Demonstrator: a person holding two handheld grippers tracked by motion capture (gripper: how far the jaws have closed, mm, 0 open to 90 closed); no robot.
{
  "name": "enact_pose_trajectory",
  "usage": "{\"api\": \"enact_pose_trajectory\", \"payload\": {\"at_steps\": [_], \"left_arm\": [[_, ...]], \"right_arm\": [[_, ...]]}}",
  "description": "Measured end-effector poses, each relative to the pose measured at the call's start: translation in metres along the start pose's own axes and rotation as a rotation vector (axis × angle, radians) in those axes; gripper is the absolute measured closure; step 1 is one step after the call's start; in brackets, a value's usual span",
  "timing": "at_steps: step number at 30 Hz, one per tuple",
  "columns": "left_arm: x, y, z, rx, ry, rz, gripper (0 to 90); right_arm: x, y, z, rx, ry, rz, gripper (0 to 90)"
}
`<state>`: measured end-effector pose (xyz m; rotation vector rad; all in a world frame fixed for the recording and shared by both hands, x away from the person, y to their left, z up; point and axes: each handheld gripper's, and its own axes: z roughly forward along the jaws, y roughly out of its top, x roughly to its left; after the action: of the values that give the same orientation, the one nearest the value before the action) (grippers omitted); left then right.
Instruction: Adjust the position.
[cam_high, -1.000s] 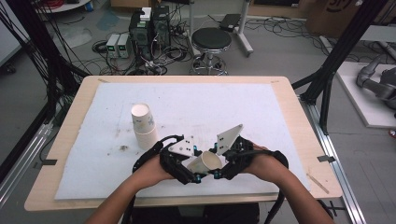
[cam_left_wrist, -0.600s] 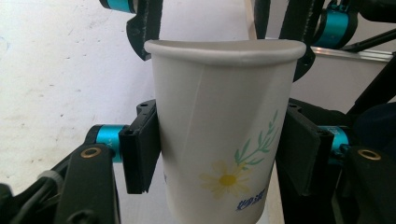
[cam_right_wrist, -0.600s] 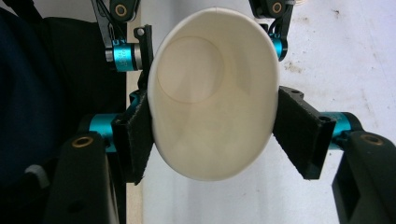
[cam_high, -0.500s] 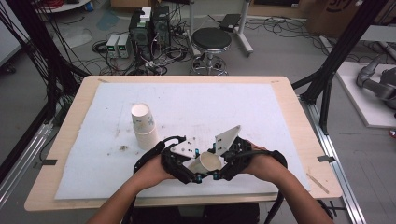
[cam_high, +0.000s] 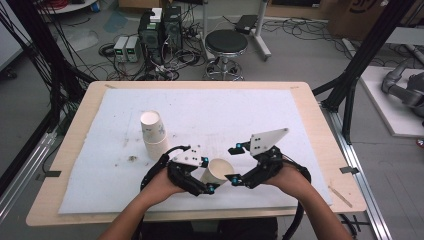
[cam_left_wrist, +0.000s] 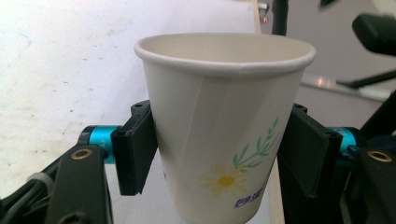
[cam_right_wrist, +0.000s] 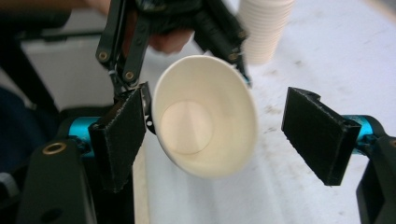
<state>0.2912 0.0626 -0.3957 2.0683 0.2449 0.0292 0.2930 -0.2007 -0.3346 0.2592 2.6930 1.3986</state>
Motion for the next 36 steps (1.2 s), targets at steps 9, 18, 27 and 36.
{"api": "enact_pose_trajectory", "payload": {"at_steps": [9, 18, 27, 36], "left_arm": [[0.004, -0.028, -0.025, -0.168, 0.132, -0.073, 30.7], [0.000, -0.049, -0.048, -0.274, 0.244, -0.076, 30.5], [0.000, -0.059, -0.052, -0.333, 0.284, -0.075, 29.6], [0.000, -0.063, -0.059, -0.358, 0.302, -0.091, 29.6]], "right_arm": [[-0.006, -0.042, -0.024, -0.139, -0.163, 0.137, 22.5], [-0.004, -0.089, -0.031, -0.146, -0.298, 0.261, 22.6], [-0.003, -0.114, -0.033, -0.144, -0.369, 0.307, 22.6], [-0.006, -0.114, -0.033, -0.145, -0.392, 0.297, 22.9]]}}
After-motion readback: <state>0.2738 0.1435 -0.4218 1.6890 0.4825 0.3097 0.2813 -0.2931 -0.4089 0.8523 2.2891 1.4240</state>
